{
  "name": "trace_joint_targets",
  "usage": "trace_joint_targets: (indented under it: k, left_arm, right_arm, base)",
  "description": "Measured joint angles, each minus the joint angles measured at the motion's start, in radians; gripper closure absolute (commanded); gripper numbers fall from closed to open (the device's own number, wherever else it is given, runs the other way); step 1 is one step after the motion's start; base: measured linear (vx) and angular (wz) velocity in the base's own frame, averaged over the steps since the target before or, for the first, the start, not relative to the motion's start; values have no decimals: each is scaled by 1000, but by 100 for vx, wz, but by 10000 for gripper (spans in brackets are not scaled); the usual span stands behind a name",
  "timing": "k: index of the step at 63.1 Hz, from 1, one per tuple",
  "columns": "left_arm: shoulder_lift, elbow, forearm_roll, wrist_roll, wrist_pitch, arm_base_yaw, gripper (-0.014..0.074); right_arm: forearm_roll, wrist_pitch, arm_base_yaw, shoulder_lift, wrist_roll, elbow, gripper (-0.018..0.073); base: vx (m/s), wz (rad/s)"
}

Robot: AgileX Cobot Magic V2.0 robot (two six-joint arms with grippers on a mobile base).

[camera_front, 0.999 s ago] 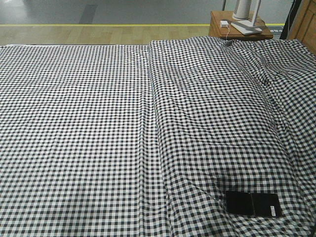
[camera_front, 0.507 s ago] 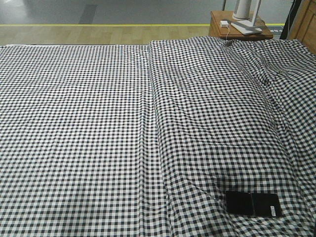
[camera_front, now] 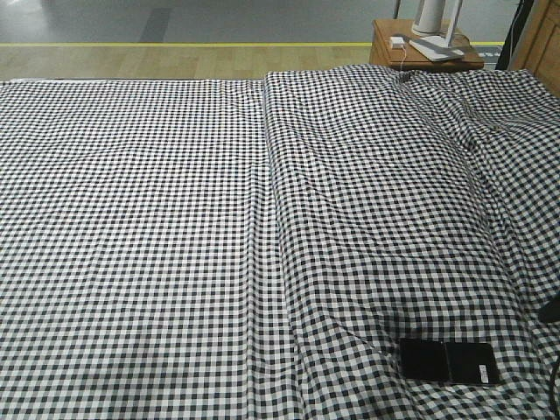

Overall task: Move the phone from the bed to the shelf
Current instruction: 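Lower the right gripper over the black phone on the sheet, then close the right gripper on the phone's edge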

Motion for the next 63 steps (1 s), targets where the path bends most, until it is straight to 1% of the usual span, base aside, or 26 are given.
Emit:
trace_joint_targets:
  k: [7,11,27,37,48,63]
  left_arm:
    - [0,0,0,0,0,0,595]
    - [0,0,0,0,0,0,595]
    - [0,0,0,0,0,0,595]
    - [0,0,0,0,0,0,595]
    - [0,0,0,0,0,0,595]
    - [0,0,0,0,0,0,595]
  right_arm:
    - [79,-5,0,87,-105,-2,-36]
    - [116,-10,0,129,-147,-4,-36]
    - [236,-34,0,266,-300,-6,-36]
    - [317,-43,0,334,-373,-9,-36]
    - [342,-29,0,411,-395,-70,-36]
    - [346,63,0,488,-373,-202,-36]
  base:
    - [0,0]
    - [0,0]
    - [0,0]
    - [0,0]
    - [0,0]
    - [0,0]
